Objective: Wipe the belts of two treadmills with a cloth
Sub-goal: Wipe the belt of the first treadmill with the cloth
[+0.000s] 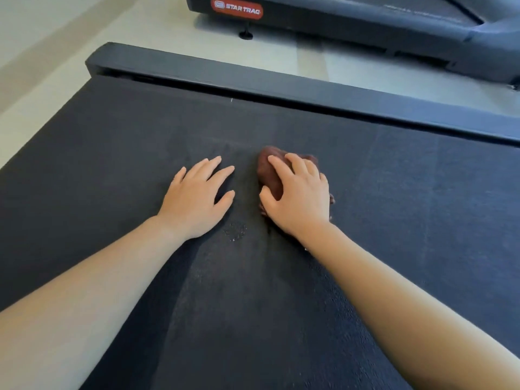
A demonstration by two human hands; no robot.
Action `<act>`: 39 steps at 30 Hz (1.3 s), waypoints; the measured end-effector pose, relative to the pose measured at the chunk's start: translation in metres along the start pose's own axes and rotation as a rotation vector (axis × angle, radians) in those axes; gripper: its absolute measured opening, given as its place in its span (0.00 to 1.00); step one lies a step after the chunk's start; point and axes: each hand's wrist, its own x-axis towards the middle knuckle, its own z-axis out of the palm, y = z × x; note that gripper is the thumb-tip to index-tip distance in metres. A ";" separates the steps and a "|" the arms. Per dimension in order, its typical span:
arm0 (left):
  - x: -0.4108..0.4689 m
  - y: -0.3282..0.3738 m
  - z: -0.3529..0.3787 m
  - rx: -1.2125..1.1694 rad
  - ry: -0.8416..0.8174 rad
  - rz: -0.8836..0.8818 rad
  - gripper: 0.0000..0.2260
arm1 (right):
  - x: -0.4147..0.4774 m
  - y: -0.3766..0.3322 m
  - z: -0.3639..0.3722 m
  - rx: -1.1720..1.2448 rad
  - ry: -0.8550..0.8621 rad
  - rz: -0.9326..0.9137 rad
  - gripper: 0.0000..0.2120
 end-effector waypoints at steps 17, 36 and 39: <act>-0.013 -0.022 -0.012 -0.014 0.080 -0.064 0.23 | 0.098 -0.012 0.031 0.005 0.004 -0.050 0.27; -0.014 -0.022 -0.012 -0.015 0.070 -0.057 0.21 | 0.013 -0.018 0.008 0.041 -0.034 -0.116 0.28; -0.018 -0.018 -0.013 0.024 0.024 -0.068 0.22 | -0.054 -0.028 -0.006 0.066 0.015 -0.145 0.26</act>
